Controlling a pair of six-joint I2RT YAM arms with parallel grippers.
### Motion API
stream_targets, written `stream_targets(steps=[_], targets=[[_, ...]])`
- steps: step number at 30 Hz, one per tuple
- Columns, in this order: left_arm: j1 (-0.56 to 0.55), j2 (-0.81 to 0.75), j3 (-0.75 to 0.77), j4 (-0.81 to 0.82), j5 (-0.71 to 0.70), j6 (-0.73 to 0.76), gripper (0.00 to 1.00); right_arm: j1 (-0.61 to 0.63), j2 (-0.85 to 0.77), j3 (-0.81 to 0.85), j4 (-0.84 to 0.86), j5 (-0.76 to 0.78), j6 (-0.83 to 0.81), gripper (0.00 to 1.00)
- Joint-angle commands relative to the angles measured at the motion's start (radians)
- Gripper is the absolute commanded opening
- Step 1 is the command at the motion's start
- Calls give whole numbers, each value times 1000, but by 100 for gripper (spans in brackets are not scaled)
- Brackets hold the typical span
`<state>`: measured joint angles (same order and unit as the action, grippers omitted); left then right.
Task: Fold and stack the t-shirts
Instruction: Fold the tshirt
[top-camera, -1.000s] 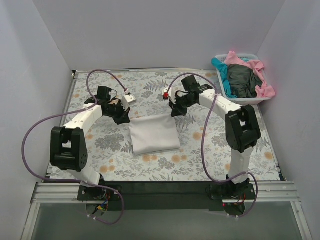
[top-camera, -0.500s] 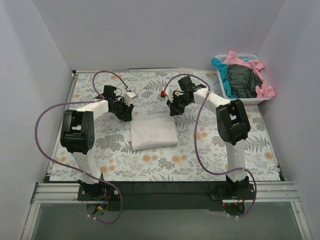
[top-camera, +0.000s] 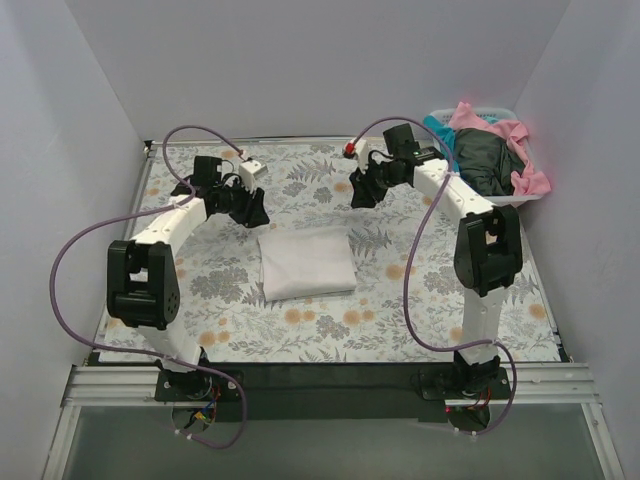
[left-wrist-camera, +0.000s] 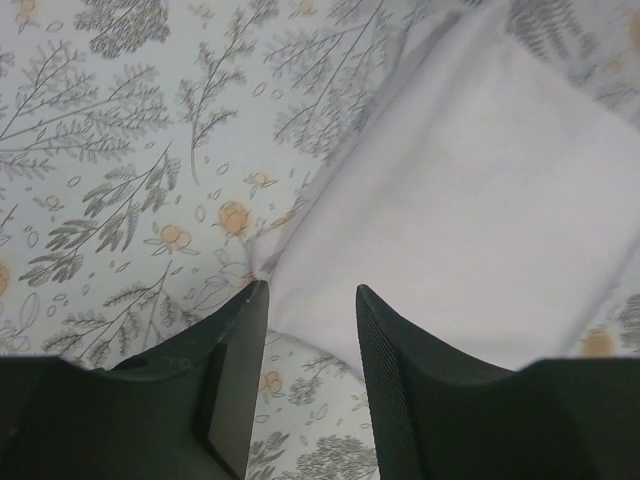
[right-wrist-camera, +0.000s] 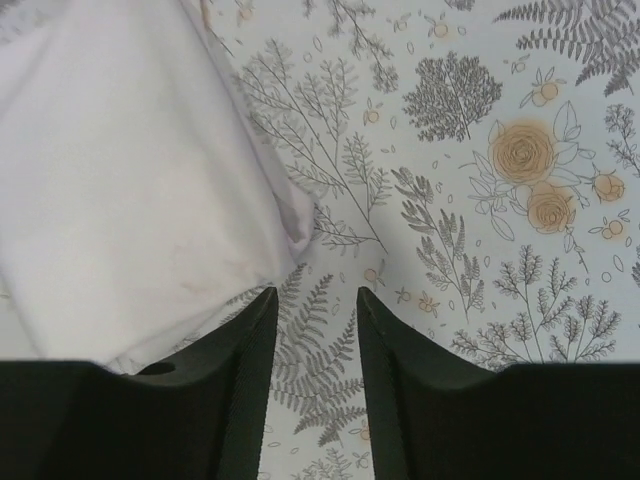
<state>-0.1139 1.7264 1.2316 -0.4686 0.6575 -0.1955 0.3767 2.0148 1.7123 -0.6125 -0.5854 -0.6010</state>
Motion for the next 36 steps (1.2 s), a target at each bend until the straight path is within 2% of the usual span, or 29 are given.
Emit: stream_targets(steps=[1,2,3,7,10,18,21,23,24,27,29,33,34,36], targets=[[0,-90,16,4,175,-213,37,-10,-103,32,-30,-204,104,36],[0,-87,-1,18,201,-276,36,-7,-106,17,-32,-247,159,31],[0,-68,-13,50,218,-405,34,-2,-106,3,-32,-286,184,29],[0,-42,-124,194,283,-640,33,8,-41,-72,-23,-434,265,22],[-1,-19,-185,289,274,-731,33,7,46,-83,6,-461,300,18],[2,191,-147,377,225,-702,32,-2,255,3,207,-369,421,21],[16,310,-61,352,226,-674,33,-16,358,108,231,-329,440,24],[28,346,17,331,237,-664,33,-18,357,125,220,-297,425,26],[40,351,41,306,251,-659,34,-18,342,122,215,-294,409,31],[62,302,78,256,342,-659,37,-21,234,98,171,-326,394,38],[65,192,53,240,410,-673,38,-21,121,32,149,-372,391,44],[45,-3,-101,269,481,-780,39,-15,-60,-142,151,-453,423,46],[33,-45,-189,290,487,-812,39,-10,-103,-173,152,-470,438,45],[-12,-146,-283,400,481,-916,39,4,-126,-262,152,-501,445,45]])
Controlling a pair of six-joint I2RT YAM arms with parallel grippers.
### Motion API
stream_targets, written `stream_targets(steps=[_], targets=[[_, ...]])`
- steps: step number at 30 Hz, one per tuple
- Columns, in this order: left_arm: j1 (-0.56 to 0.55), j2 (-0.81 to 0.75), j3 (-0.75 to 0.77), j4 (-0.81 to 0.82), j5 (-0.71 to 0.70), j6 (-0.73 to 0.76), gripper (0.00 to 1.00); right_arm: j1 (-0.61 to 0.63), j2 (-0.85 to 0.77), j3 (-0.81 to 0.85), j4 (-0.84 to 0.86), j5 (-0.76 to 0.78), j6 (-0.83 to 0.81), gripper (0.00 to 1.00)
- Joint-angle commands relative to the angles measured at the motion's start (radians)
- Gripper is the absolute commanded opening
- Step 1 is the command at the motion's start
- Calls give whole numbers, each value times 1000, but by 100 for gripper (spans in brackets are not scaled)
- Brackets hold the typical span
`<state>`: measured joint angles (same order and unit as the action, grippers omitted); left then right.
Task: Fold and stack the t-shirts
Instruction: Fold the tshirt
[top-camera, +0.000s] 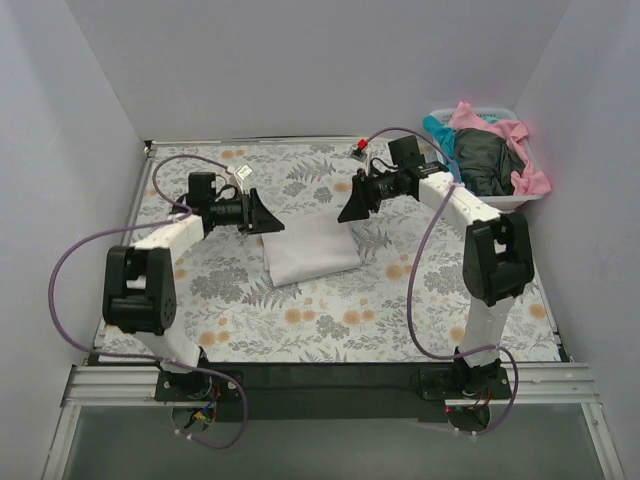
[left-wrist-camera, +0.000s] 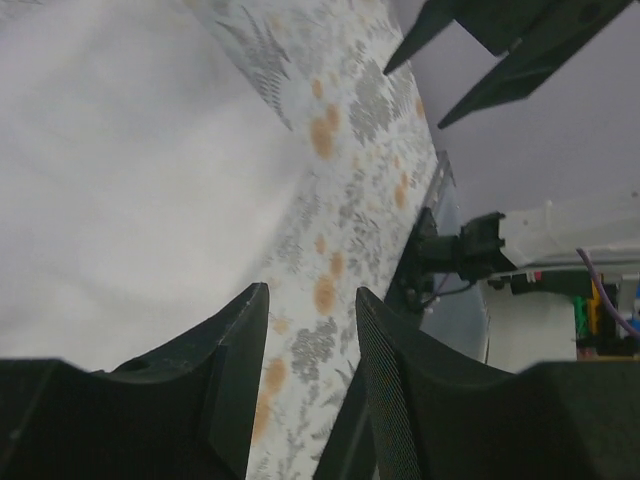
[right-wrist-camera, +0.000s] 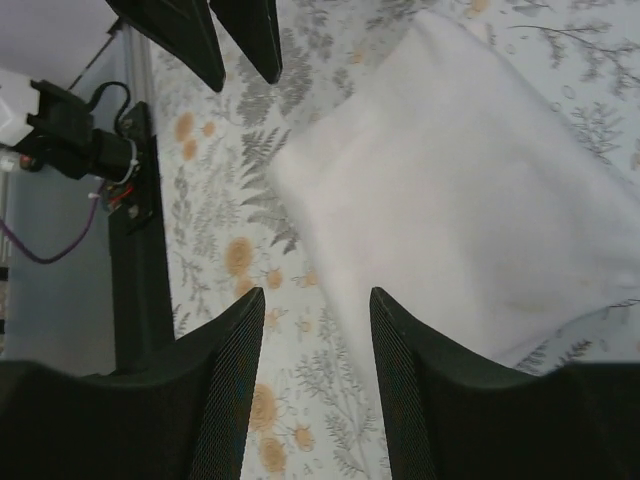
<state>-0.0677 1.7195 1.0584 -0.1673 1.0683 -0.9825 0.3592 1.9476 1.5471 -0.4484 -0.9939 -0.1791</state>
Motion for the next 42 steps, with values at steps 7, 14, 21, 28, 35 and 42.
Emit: stream_targets(steps=[7,14,21,28,35,42], targets=[[-162,-183,-406,422,-13,-430,40,47,2,-223,31,-109,55,43],[-120,32,-457,469,-122,-430,40,49,151,-268,129,-3,58,41],[-12,88,-459,376,-153,-394,40,50,140,-311,131,6,49,41],[57,-98,-379,172,-67,-242,40,46,-59,-303,99,-80,104,44],[-247,-244,47,-219,-543,-15,39,-75,-237,-228,-125,1,-32,54],[-474,-186,144,-342,-961,-25,98,-196,-312,-211,-243,213,-172,82]])
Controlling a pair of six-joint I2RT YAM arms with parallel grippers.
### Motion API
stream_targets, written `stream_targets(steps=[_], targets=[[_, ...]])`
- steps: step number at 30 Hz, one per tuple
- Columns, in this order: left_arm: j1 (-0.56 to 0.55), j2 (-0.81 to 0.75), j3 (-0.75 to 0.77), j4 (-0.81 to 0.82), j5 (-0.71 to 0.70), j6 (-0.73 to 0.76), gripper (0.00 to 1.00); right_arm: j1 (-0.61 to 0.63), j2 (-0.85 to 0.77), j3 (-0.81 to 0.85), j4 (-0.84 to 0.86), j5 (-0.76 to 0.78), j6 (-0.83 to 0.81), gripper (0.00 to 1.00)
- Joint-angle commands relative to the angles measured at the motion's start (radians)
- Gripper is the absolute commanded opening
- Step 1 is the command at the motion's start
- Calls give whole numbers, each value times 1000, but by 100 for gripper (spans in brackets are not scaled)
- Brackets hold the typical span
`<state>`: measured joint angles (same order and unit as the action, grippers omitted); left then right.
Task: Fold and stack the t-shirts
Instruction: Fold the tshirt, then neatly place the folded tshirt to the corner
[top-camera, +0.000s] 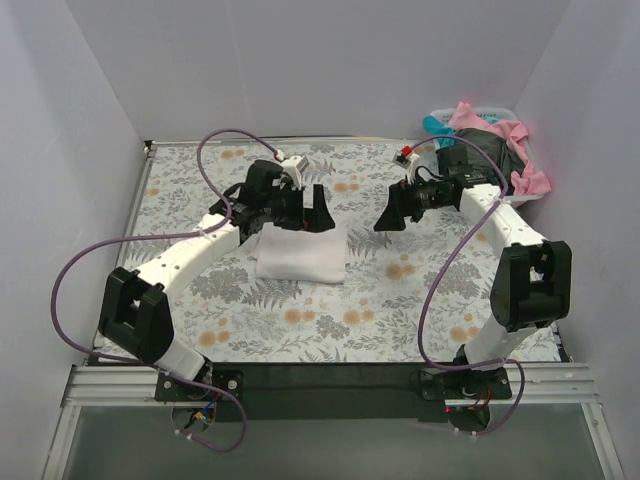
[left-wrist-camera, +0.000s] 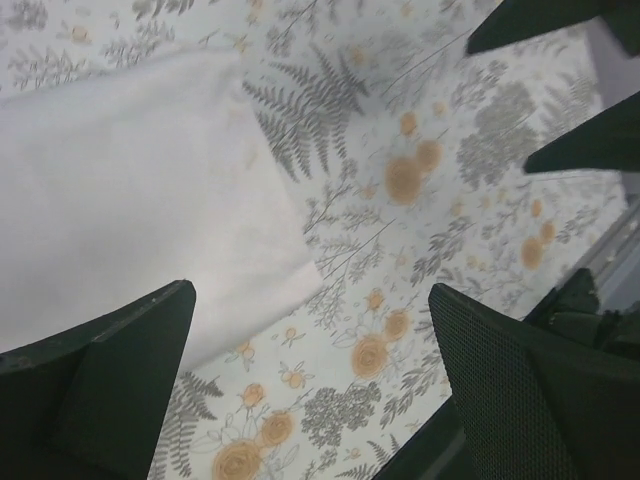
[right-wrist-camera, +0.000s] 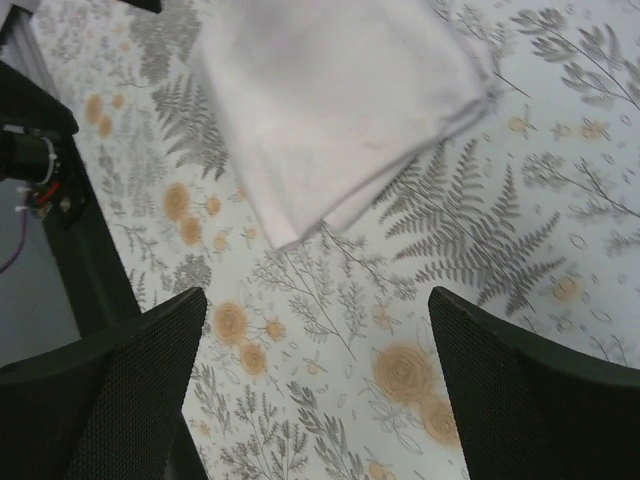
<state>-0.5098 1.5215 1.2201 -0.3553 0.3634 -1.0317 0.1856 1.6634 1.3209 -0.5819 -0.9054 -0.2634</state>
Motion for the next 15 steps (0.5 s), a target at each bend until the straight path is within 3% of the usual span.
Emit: stream_targets(steps=[1,5,15], targets=[[-51,17,-21,-151,-274,19,98,-31,-33,11,-116,147,-99,84],[-154,63,-40,-142,-403,3,98,-66,-68,-17,-122,201,-115,94],[-177,305,-91,-77,-642,21,97,-81,-133,-100,-127,253,-143,98]])
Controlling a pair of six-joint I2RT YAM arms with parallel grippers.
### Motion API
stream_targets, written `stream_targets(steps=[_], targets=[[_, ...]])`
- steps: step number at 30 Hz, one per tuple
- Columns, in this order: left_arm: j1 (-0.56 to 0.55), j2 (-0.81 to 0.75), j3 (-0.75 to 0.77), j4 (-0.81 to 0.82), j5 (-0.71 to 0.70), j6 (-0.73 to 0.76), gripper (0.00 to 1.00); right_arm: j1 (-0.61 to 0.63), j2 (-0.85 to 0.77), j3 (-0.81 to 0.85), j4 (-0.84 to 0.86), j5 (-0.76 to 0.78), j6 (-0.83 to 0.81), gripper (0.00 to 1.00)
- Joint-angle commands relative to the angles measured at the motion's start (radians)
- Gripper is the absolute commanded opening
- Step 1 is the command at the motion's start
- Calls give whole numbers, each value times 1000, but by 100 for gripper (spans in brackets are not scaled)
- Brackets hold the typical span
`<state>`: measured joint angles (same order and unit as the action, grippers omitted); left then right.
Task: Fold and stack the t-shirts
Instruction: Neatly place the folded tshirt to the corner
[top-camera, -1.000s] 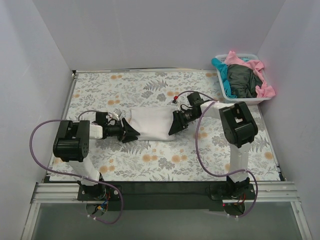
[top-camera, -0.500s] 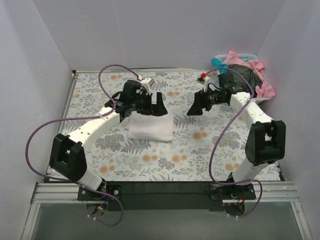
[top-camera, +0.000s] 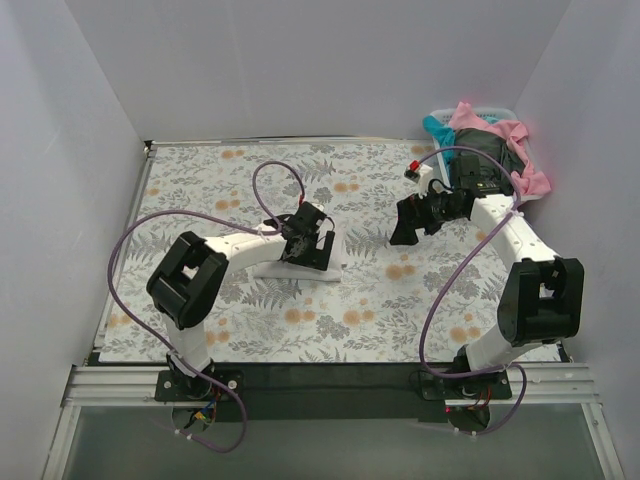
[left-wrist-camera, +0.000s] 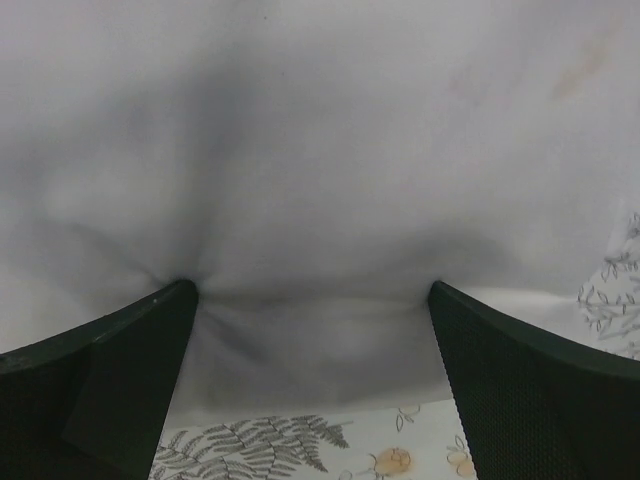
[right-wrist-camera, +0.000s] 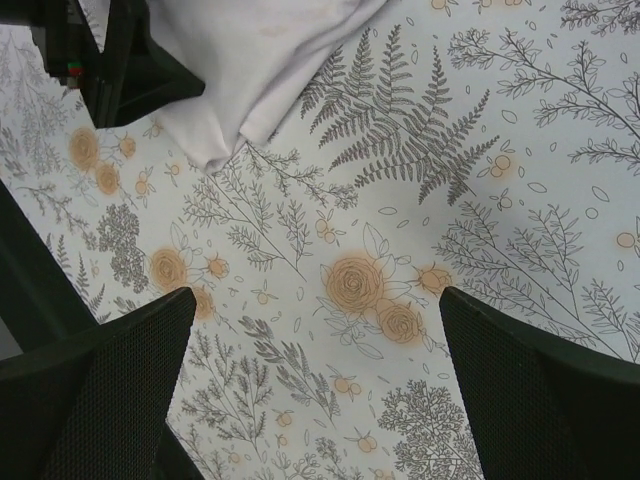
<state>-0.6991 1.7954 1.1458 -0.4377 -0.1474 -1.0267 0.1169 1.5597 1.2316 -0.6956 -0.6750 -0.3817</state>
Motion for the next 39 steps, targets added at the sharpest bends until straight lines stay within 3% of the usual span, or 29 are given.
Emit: stream_targets(steps=[1,4,10,14,20,25,28,39], targets=[[22,59,-18,2,-138,17,97,-17,-29,-9,-13,25,-25,98],[102,73,-34,-12,-136,43,94,-36,-27,0,-22,26,-32,98],[366,59,-25,-27,-117,171,95,-60,-21,6,-42,15,-55,98],[515,62,8,26,-3,434,98,-71,-21,-1,-42,6,-59,98],[697,214,194,-19,213,626,98,-72,-21,-11,-42,-9,-60,98],[776,396,408,-87,241,688,98,-72,-27,-14,-48,-3,-68,98],[822,522,619,-121,224,701,98,-83,-39,-24,-54,11,-86,98],[912,751,913,-105,187,747,98,-100,-72,-66,-59,14,-95,98]])
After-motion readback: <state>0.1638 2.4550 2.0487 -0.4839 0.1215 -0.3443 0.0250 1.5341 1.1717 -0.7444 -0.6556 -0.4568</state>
